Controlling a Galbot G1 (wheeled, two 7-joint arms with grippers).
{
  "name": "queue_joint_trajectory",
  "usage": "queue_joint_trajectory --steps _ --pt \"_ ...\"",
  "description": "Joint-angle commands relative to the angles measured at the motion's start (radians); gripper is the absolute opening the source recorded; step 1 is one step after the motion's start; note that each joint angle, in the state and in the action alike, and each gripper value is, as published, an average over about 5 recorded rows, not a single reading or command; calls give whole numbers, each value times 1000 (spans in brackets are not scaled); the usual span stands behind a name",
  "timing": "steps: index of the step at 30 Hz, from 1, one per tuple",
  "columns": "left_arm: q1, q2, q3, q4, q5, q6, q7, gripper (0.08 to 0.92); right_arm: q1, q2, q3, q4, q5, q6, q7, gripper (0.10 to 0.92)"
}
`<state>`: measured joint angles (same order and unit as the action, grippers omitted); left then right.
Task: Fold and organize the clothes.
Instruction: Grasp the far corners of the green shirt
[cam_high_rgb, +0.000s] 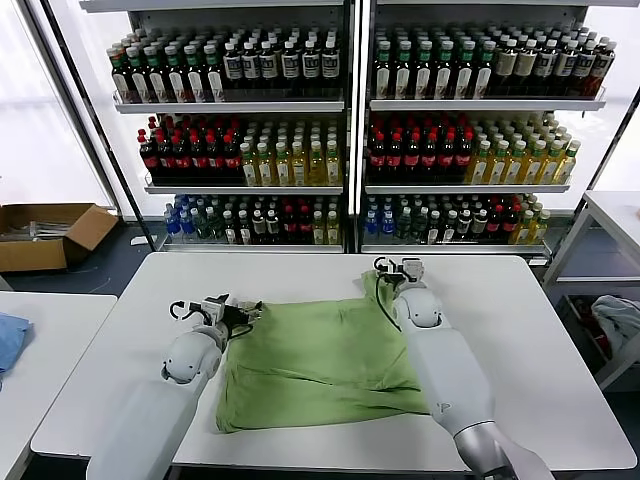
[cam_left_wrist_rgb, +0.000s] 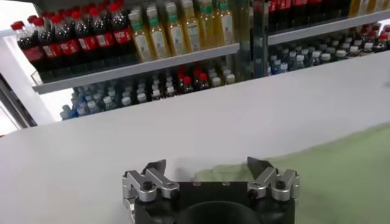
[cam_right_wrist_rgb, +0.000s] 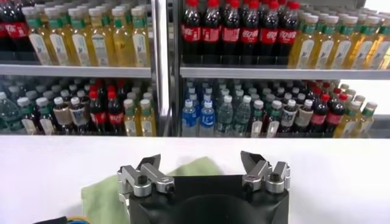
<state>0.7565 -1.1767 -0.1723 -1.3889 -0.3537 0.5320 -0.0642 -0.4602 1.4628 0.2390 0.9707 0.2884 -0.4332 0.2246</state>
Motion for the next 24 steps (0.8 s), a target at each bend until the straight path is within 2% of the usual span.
queue_joint_trajectory --steps 1,7,10,16,24 --pt "-2 -7 4 16 -3 4 2 823 4 8 1 -35 -13 -1 -1 823" --pt "24 5 9 -19 -19 14 8 820 -16 3 4 -22 -13 -8 3 811" --pt "60 18 13 -71 -28 26 14 775 -27 -1 6 -8 -13 -16 7 772" --pt "111 18 4 -111 -31 34 23 602 -61 -6 6 27 -10 -32 14 726" --pt "144 5 -17 -102 -42 29 32 368 -112 -1 9 82 -1 -44 29 513"
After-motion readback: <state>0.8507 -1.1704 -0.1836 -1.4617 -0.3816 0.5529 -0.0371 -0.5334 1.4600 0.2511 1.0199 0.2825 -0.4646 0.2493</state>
